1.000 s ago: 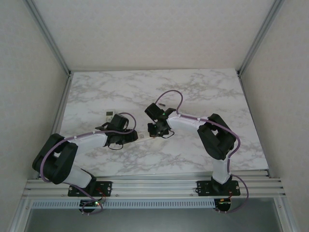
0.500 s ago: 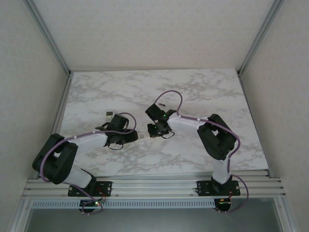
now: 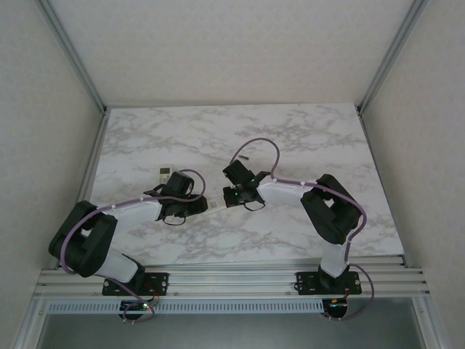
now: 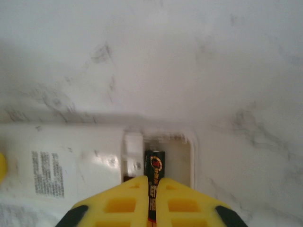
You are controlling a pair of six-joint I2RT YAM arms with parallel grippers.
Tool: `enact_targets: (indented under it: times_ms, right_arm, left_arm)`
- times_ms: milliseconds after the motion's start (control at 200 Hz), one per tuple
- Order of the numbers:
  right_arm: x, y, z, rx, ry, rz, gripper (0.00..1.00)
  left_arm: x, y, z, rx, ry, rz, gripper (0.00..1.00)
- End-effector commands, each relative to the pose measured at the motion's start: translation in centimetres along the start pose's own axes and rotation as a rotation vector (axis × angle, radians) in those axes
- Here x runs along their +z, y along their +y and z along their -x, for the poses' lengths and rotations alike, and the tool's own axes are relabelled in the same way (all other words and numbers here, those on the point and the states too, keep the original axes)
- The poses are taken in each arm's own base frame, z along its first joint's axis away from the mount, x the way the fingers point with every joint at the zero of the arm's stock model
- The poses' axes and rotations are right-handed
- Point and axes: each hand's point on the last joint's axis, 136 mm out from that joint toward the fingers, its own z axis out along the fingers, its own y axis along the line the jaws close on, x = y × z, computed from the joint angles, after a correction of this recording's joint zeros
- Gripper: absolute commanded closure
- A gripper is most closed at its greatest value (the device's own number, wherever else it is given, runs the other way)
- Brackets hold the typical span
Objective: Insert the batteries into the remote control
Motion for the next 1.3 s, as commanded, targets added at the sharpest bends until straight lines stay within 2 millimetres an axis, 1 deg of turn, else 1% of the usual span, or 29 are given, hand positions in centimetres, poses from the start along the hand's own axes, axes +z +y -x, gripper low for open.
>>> enact_targets:
  times_ms: [0,115,185,315,421,516,566,626,786,961,1081,1212,1292]
  right_arm:
    - [-0.5,2.5,4.6,-0.037,-0.214,0.106,0.95]
    - [0.3,2.1,3.8,-0.026,-0.197,0.104,0.94]
    - [1.5,1.5,3.0,-0.005,-0.153,0.077,0.94]
    - [3.5,1.3,2.2,0.000,-0.104,0.072,0.94]
    - [5.4,0.7,1.0,-0.012,-0.057,0.059,0.94]
    - [5.9,0.5,-0.3,-0.010,-0.027,0.061,0.91]
    - [5.6,0.5,-0.5,-0.002,-0.021,0.060,0.86]
    - [4.6,0.8,-0.1,-0.002,-0.033,0.068,0.84]
    - [1.7,0.7,2.1,-0.018,-0.083,0.022,0.80]
    - [-0.8,1.3,4.1,-0.040,-0.123,0.012,0.76]
    - [-1.6,1.6,5.0,-0.037,-0.138,0.029,0.72]
    - [-2.2,2.2,5.6,-0.038,-0.152,0.047,0.71]
    - [-2.6,2.0,6.0,-0.037,-0.160,0.036,0.72]
  left_arm:
    - [1.2,-0.5,0.6,0.026,-0.027,-0.011,0.50]
    - [1.4,-0.7,0.6,0.026,-0.022,-0.014,0.51]
    - [1.5,-0.7,0.6,0.026,-0.021,-0.012,0.50]
    - [1.4,-0.8,0.6,0.031,-0.020,-0.014,0.50]
    - [1.4,-0.8,0.6,0.033,-0.020,-0.010,0.51]
    - [1.2,-0.7,0.6,0.033,-0.024,-0.008,0.51]
    - [1.1,-0.6,0.6,0.034,-0.028,-0.005,0.51]
    - [1.1,-0.6,0.7,0.033,-0.029,-0.005,0.51]
    - [1.5,-0.7,0.5,0.033,-0.018,-0.008,0.51]
    - [1.5,-0.7,0.6,0.031,-0.022,-0.010,0.51]
    - [1.4,-0.8,0.7,0.033,-0.023,-0.013,0.51]
    - [1.5,-0.8,0.7,0.032,-0.023,-0.012,0.51]
    - [1.5,-0.8,0.7,0.032,-0.022,-0.012,0.51]
